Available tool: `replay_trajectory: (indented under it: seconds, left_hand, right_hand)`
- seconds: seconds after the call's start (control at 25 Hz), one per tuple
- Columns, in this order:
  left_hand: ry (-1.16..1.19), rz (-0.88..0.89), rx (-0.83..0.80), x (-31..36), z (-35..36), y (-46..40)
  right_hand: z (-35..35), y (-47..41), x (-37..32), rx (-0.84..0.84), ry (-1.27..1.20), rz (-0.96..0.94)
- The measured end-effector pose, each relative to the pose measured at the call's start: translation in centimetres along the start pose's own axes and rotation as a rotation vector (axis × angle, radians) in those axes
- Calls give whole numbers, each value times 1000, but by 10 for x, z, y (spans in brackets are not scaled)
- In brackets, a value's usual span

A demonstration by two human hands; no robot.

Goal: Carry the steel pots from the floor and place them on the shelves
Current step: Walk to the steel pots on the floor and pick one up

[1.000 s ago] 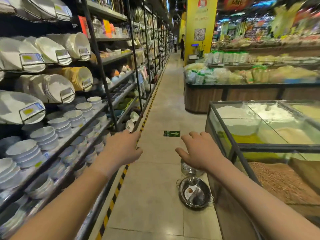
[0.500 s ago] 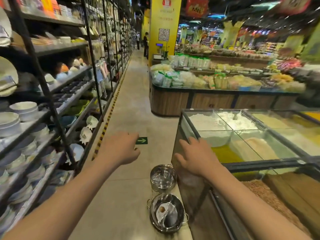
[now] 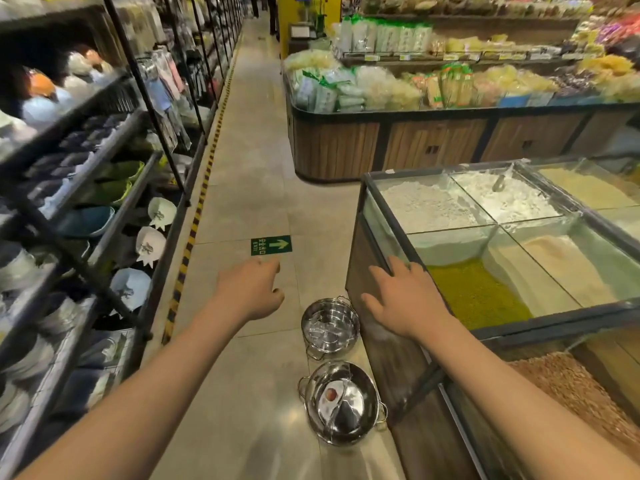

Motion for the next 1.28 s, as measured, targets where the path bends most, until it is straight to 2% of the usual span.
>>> replay_trajectory:
  seconds: [0.12,0.24,0.4,0.52,0.68,0.8,0.96,1.04,1.16,1.28]
  left_hand:
    - [28,-35,-23,1,18,-51]
    - [71,-74,-89,-1,57,-96]
    - [67,-76,-104,-8,123,-154]
    - [69,-77,-161,-11,200,-199]
    - [81,-27,-247,-6,339,-241]
    - [109,-10,-327,-10,469,-255]
    - [147,18,-494,11,650,-251]
    - [159,17,-517,11,721,-256]
    - [189,-96,-536,0,814,-274]
    - [212,-193,-539,-10,887,-295]
  right_hand:
    - [20,-51,31,23,-16,52]
    - [64,-102,44,-56,-61,95]
    - [135,-157,38,-89,-135,103]
    - [220,-190,29,-198,-170,81]
    - [360,-223,28,-268,-197,72]
    - [488,-232,28,-408,-236,125]
    - [663,-212,42,-525,-235,194]
    - [735,-207,48,-558,-237,193]
    - [827,-219,66,-571,-317,265]
    - [897,-245,82,-498,-326,318]
Point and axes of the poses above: each hand's wrist, its own y-axis away from the middle knuckle, its own z-axis out of the palm, x = y × z, the point moved 10 cm from there along -y, towards the middle knuckle, and after that the axes turned 8 degrees about -x, right-handed, at the moved point
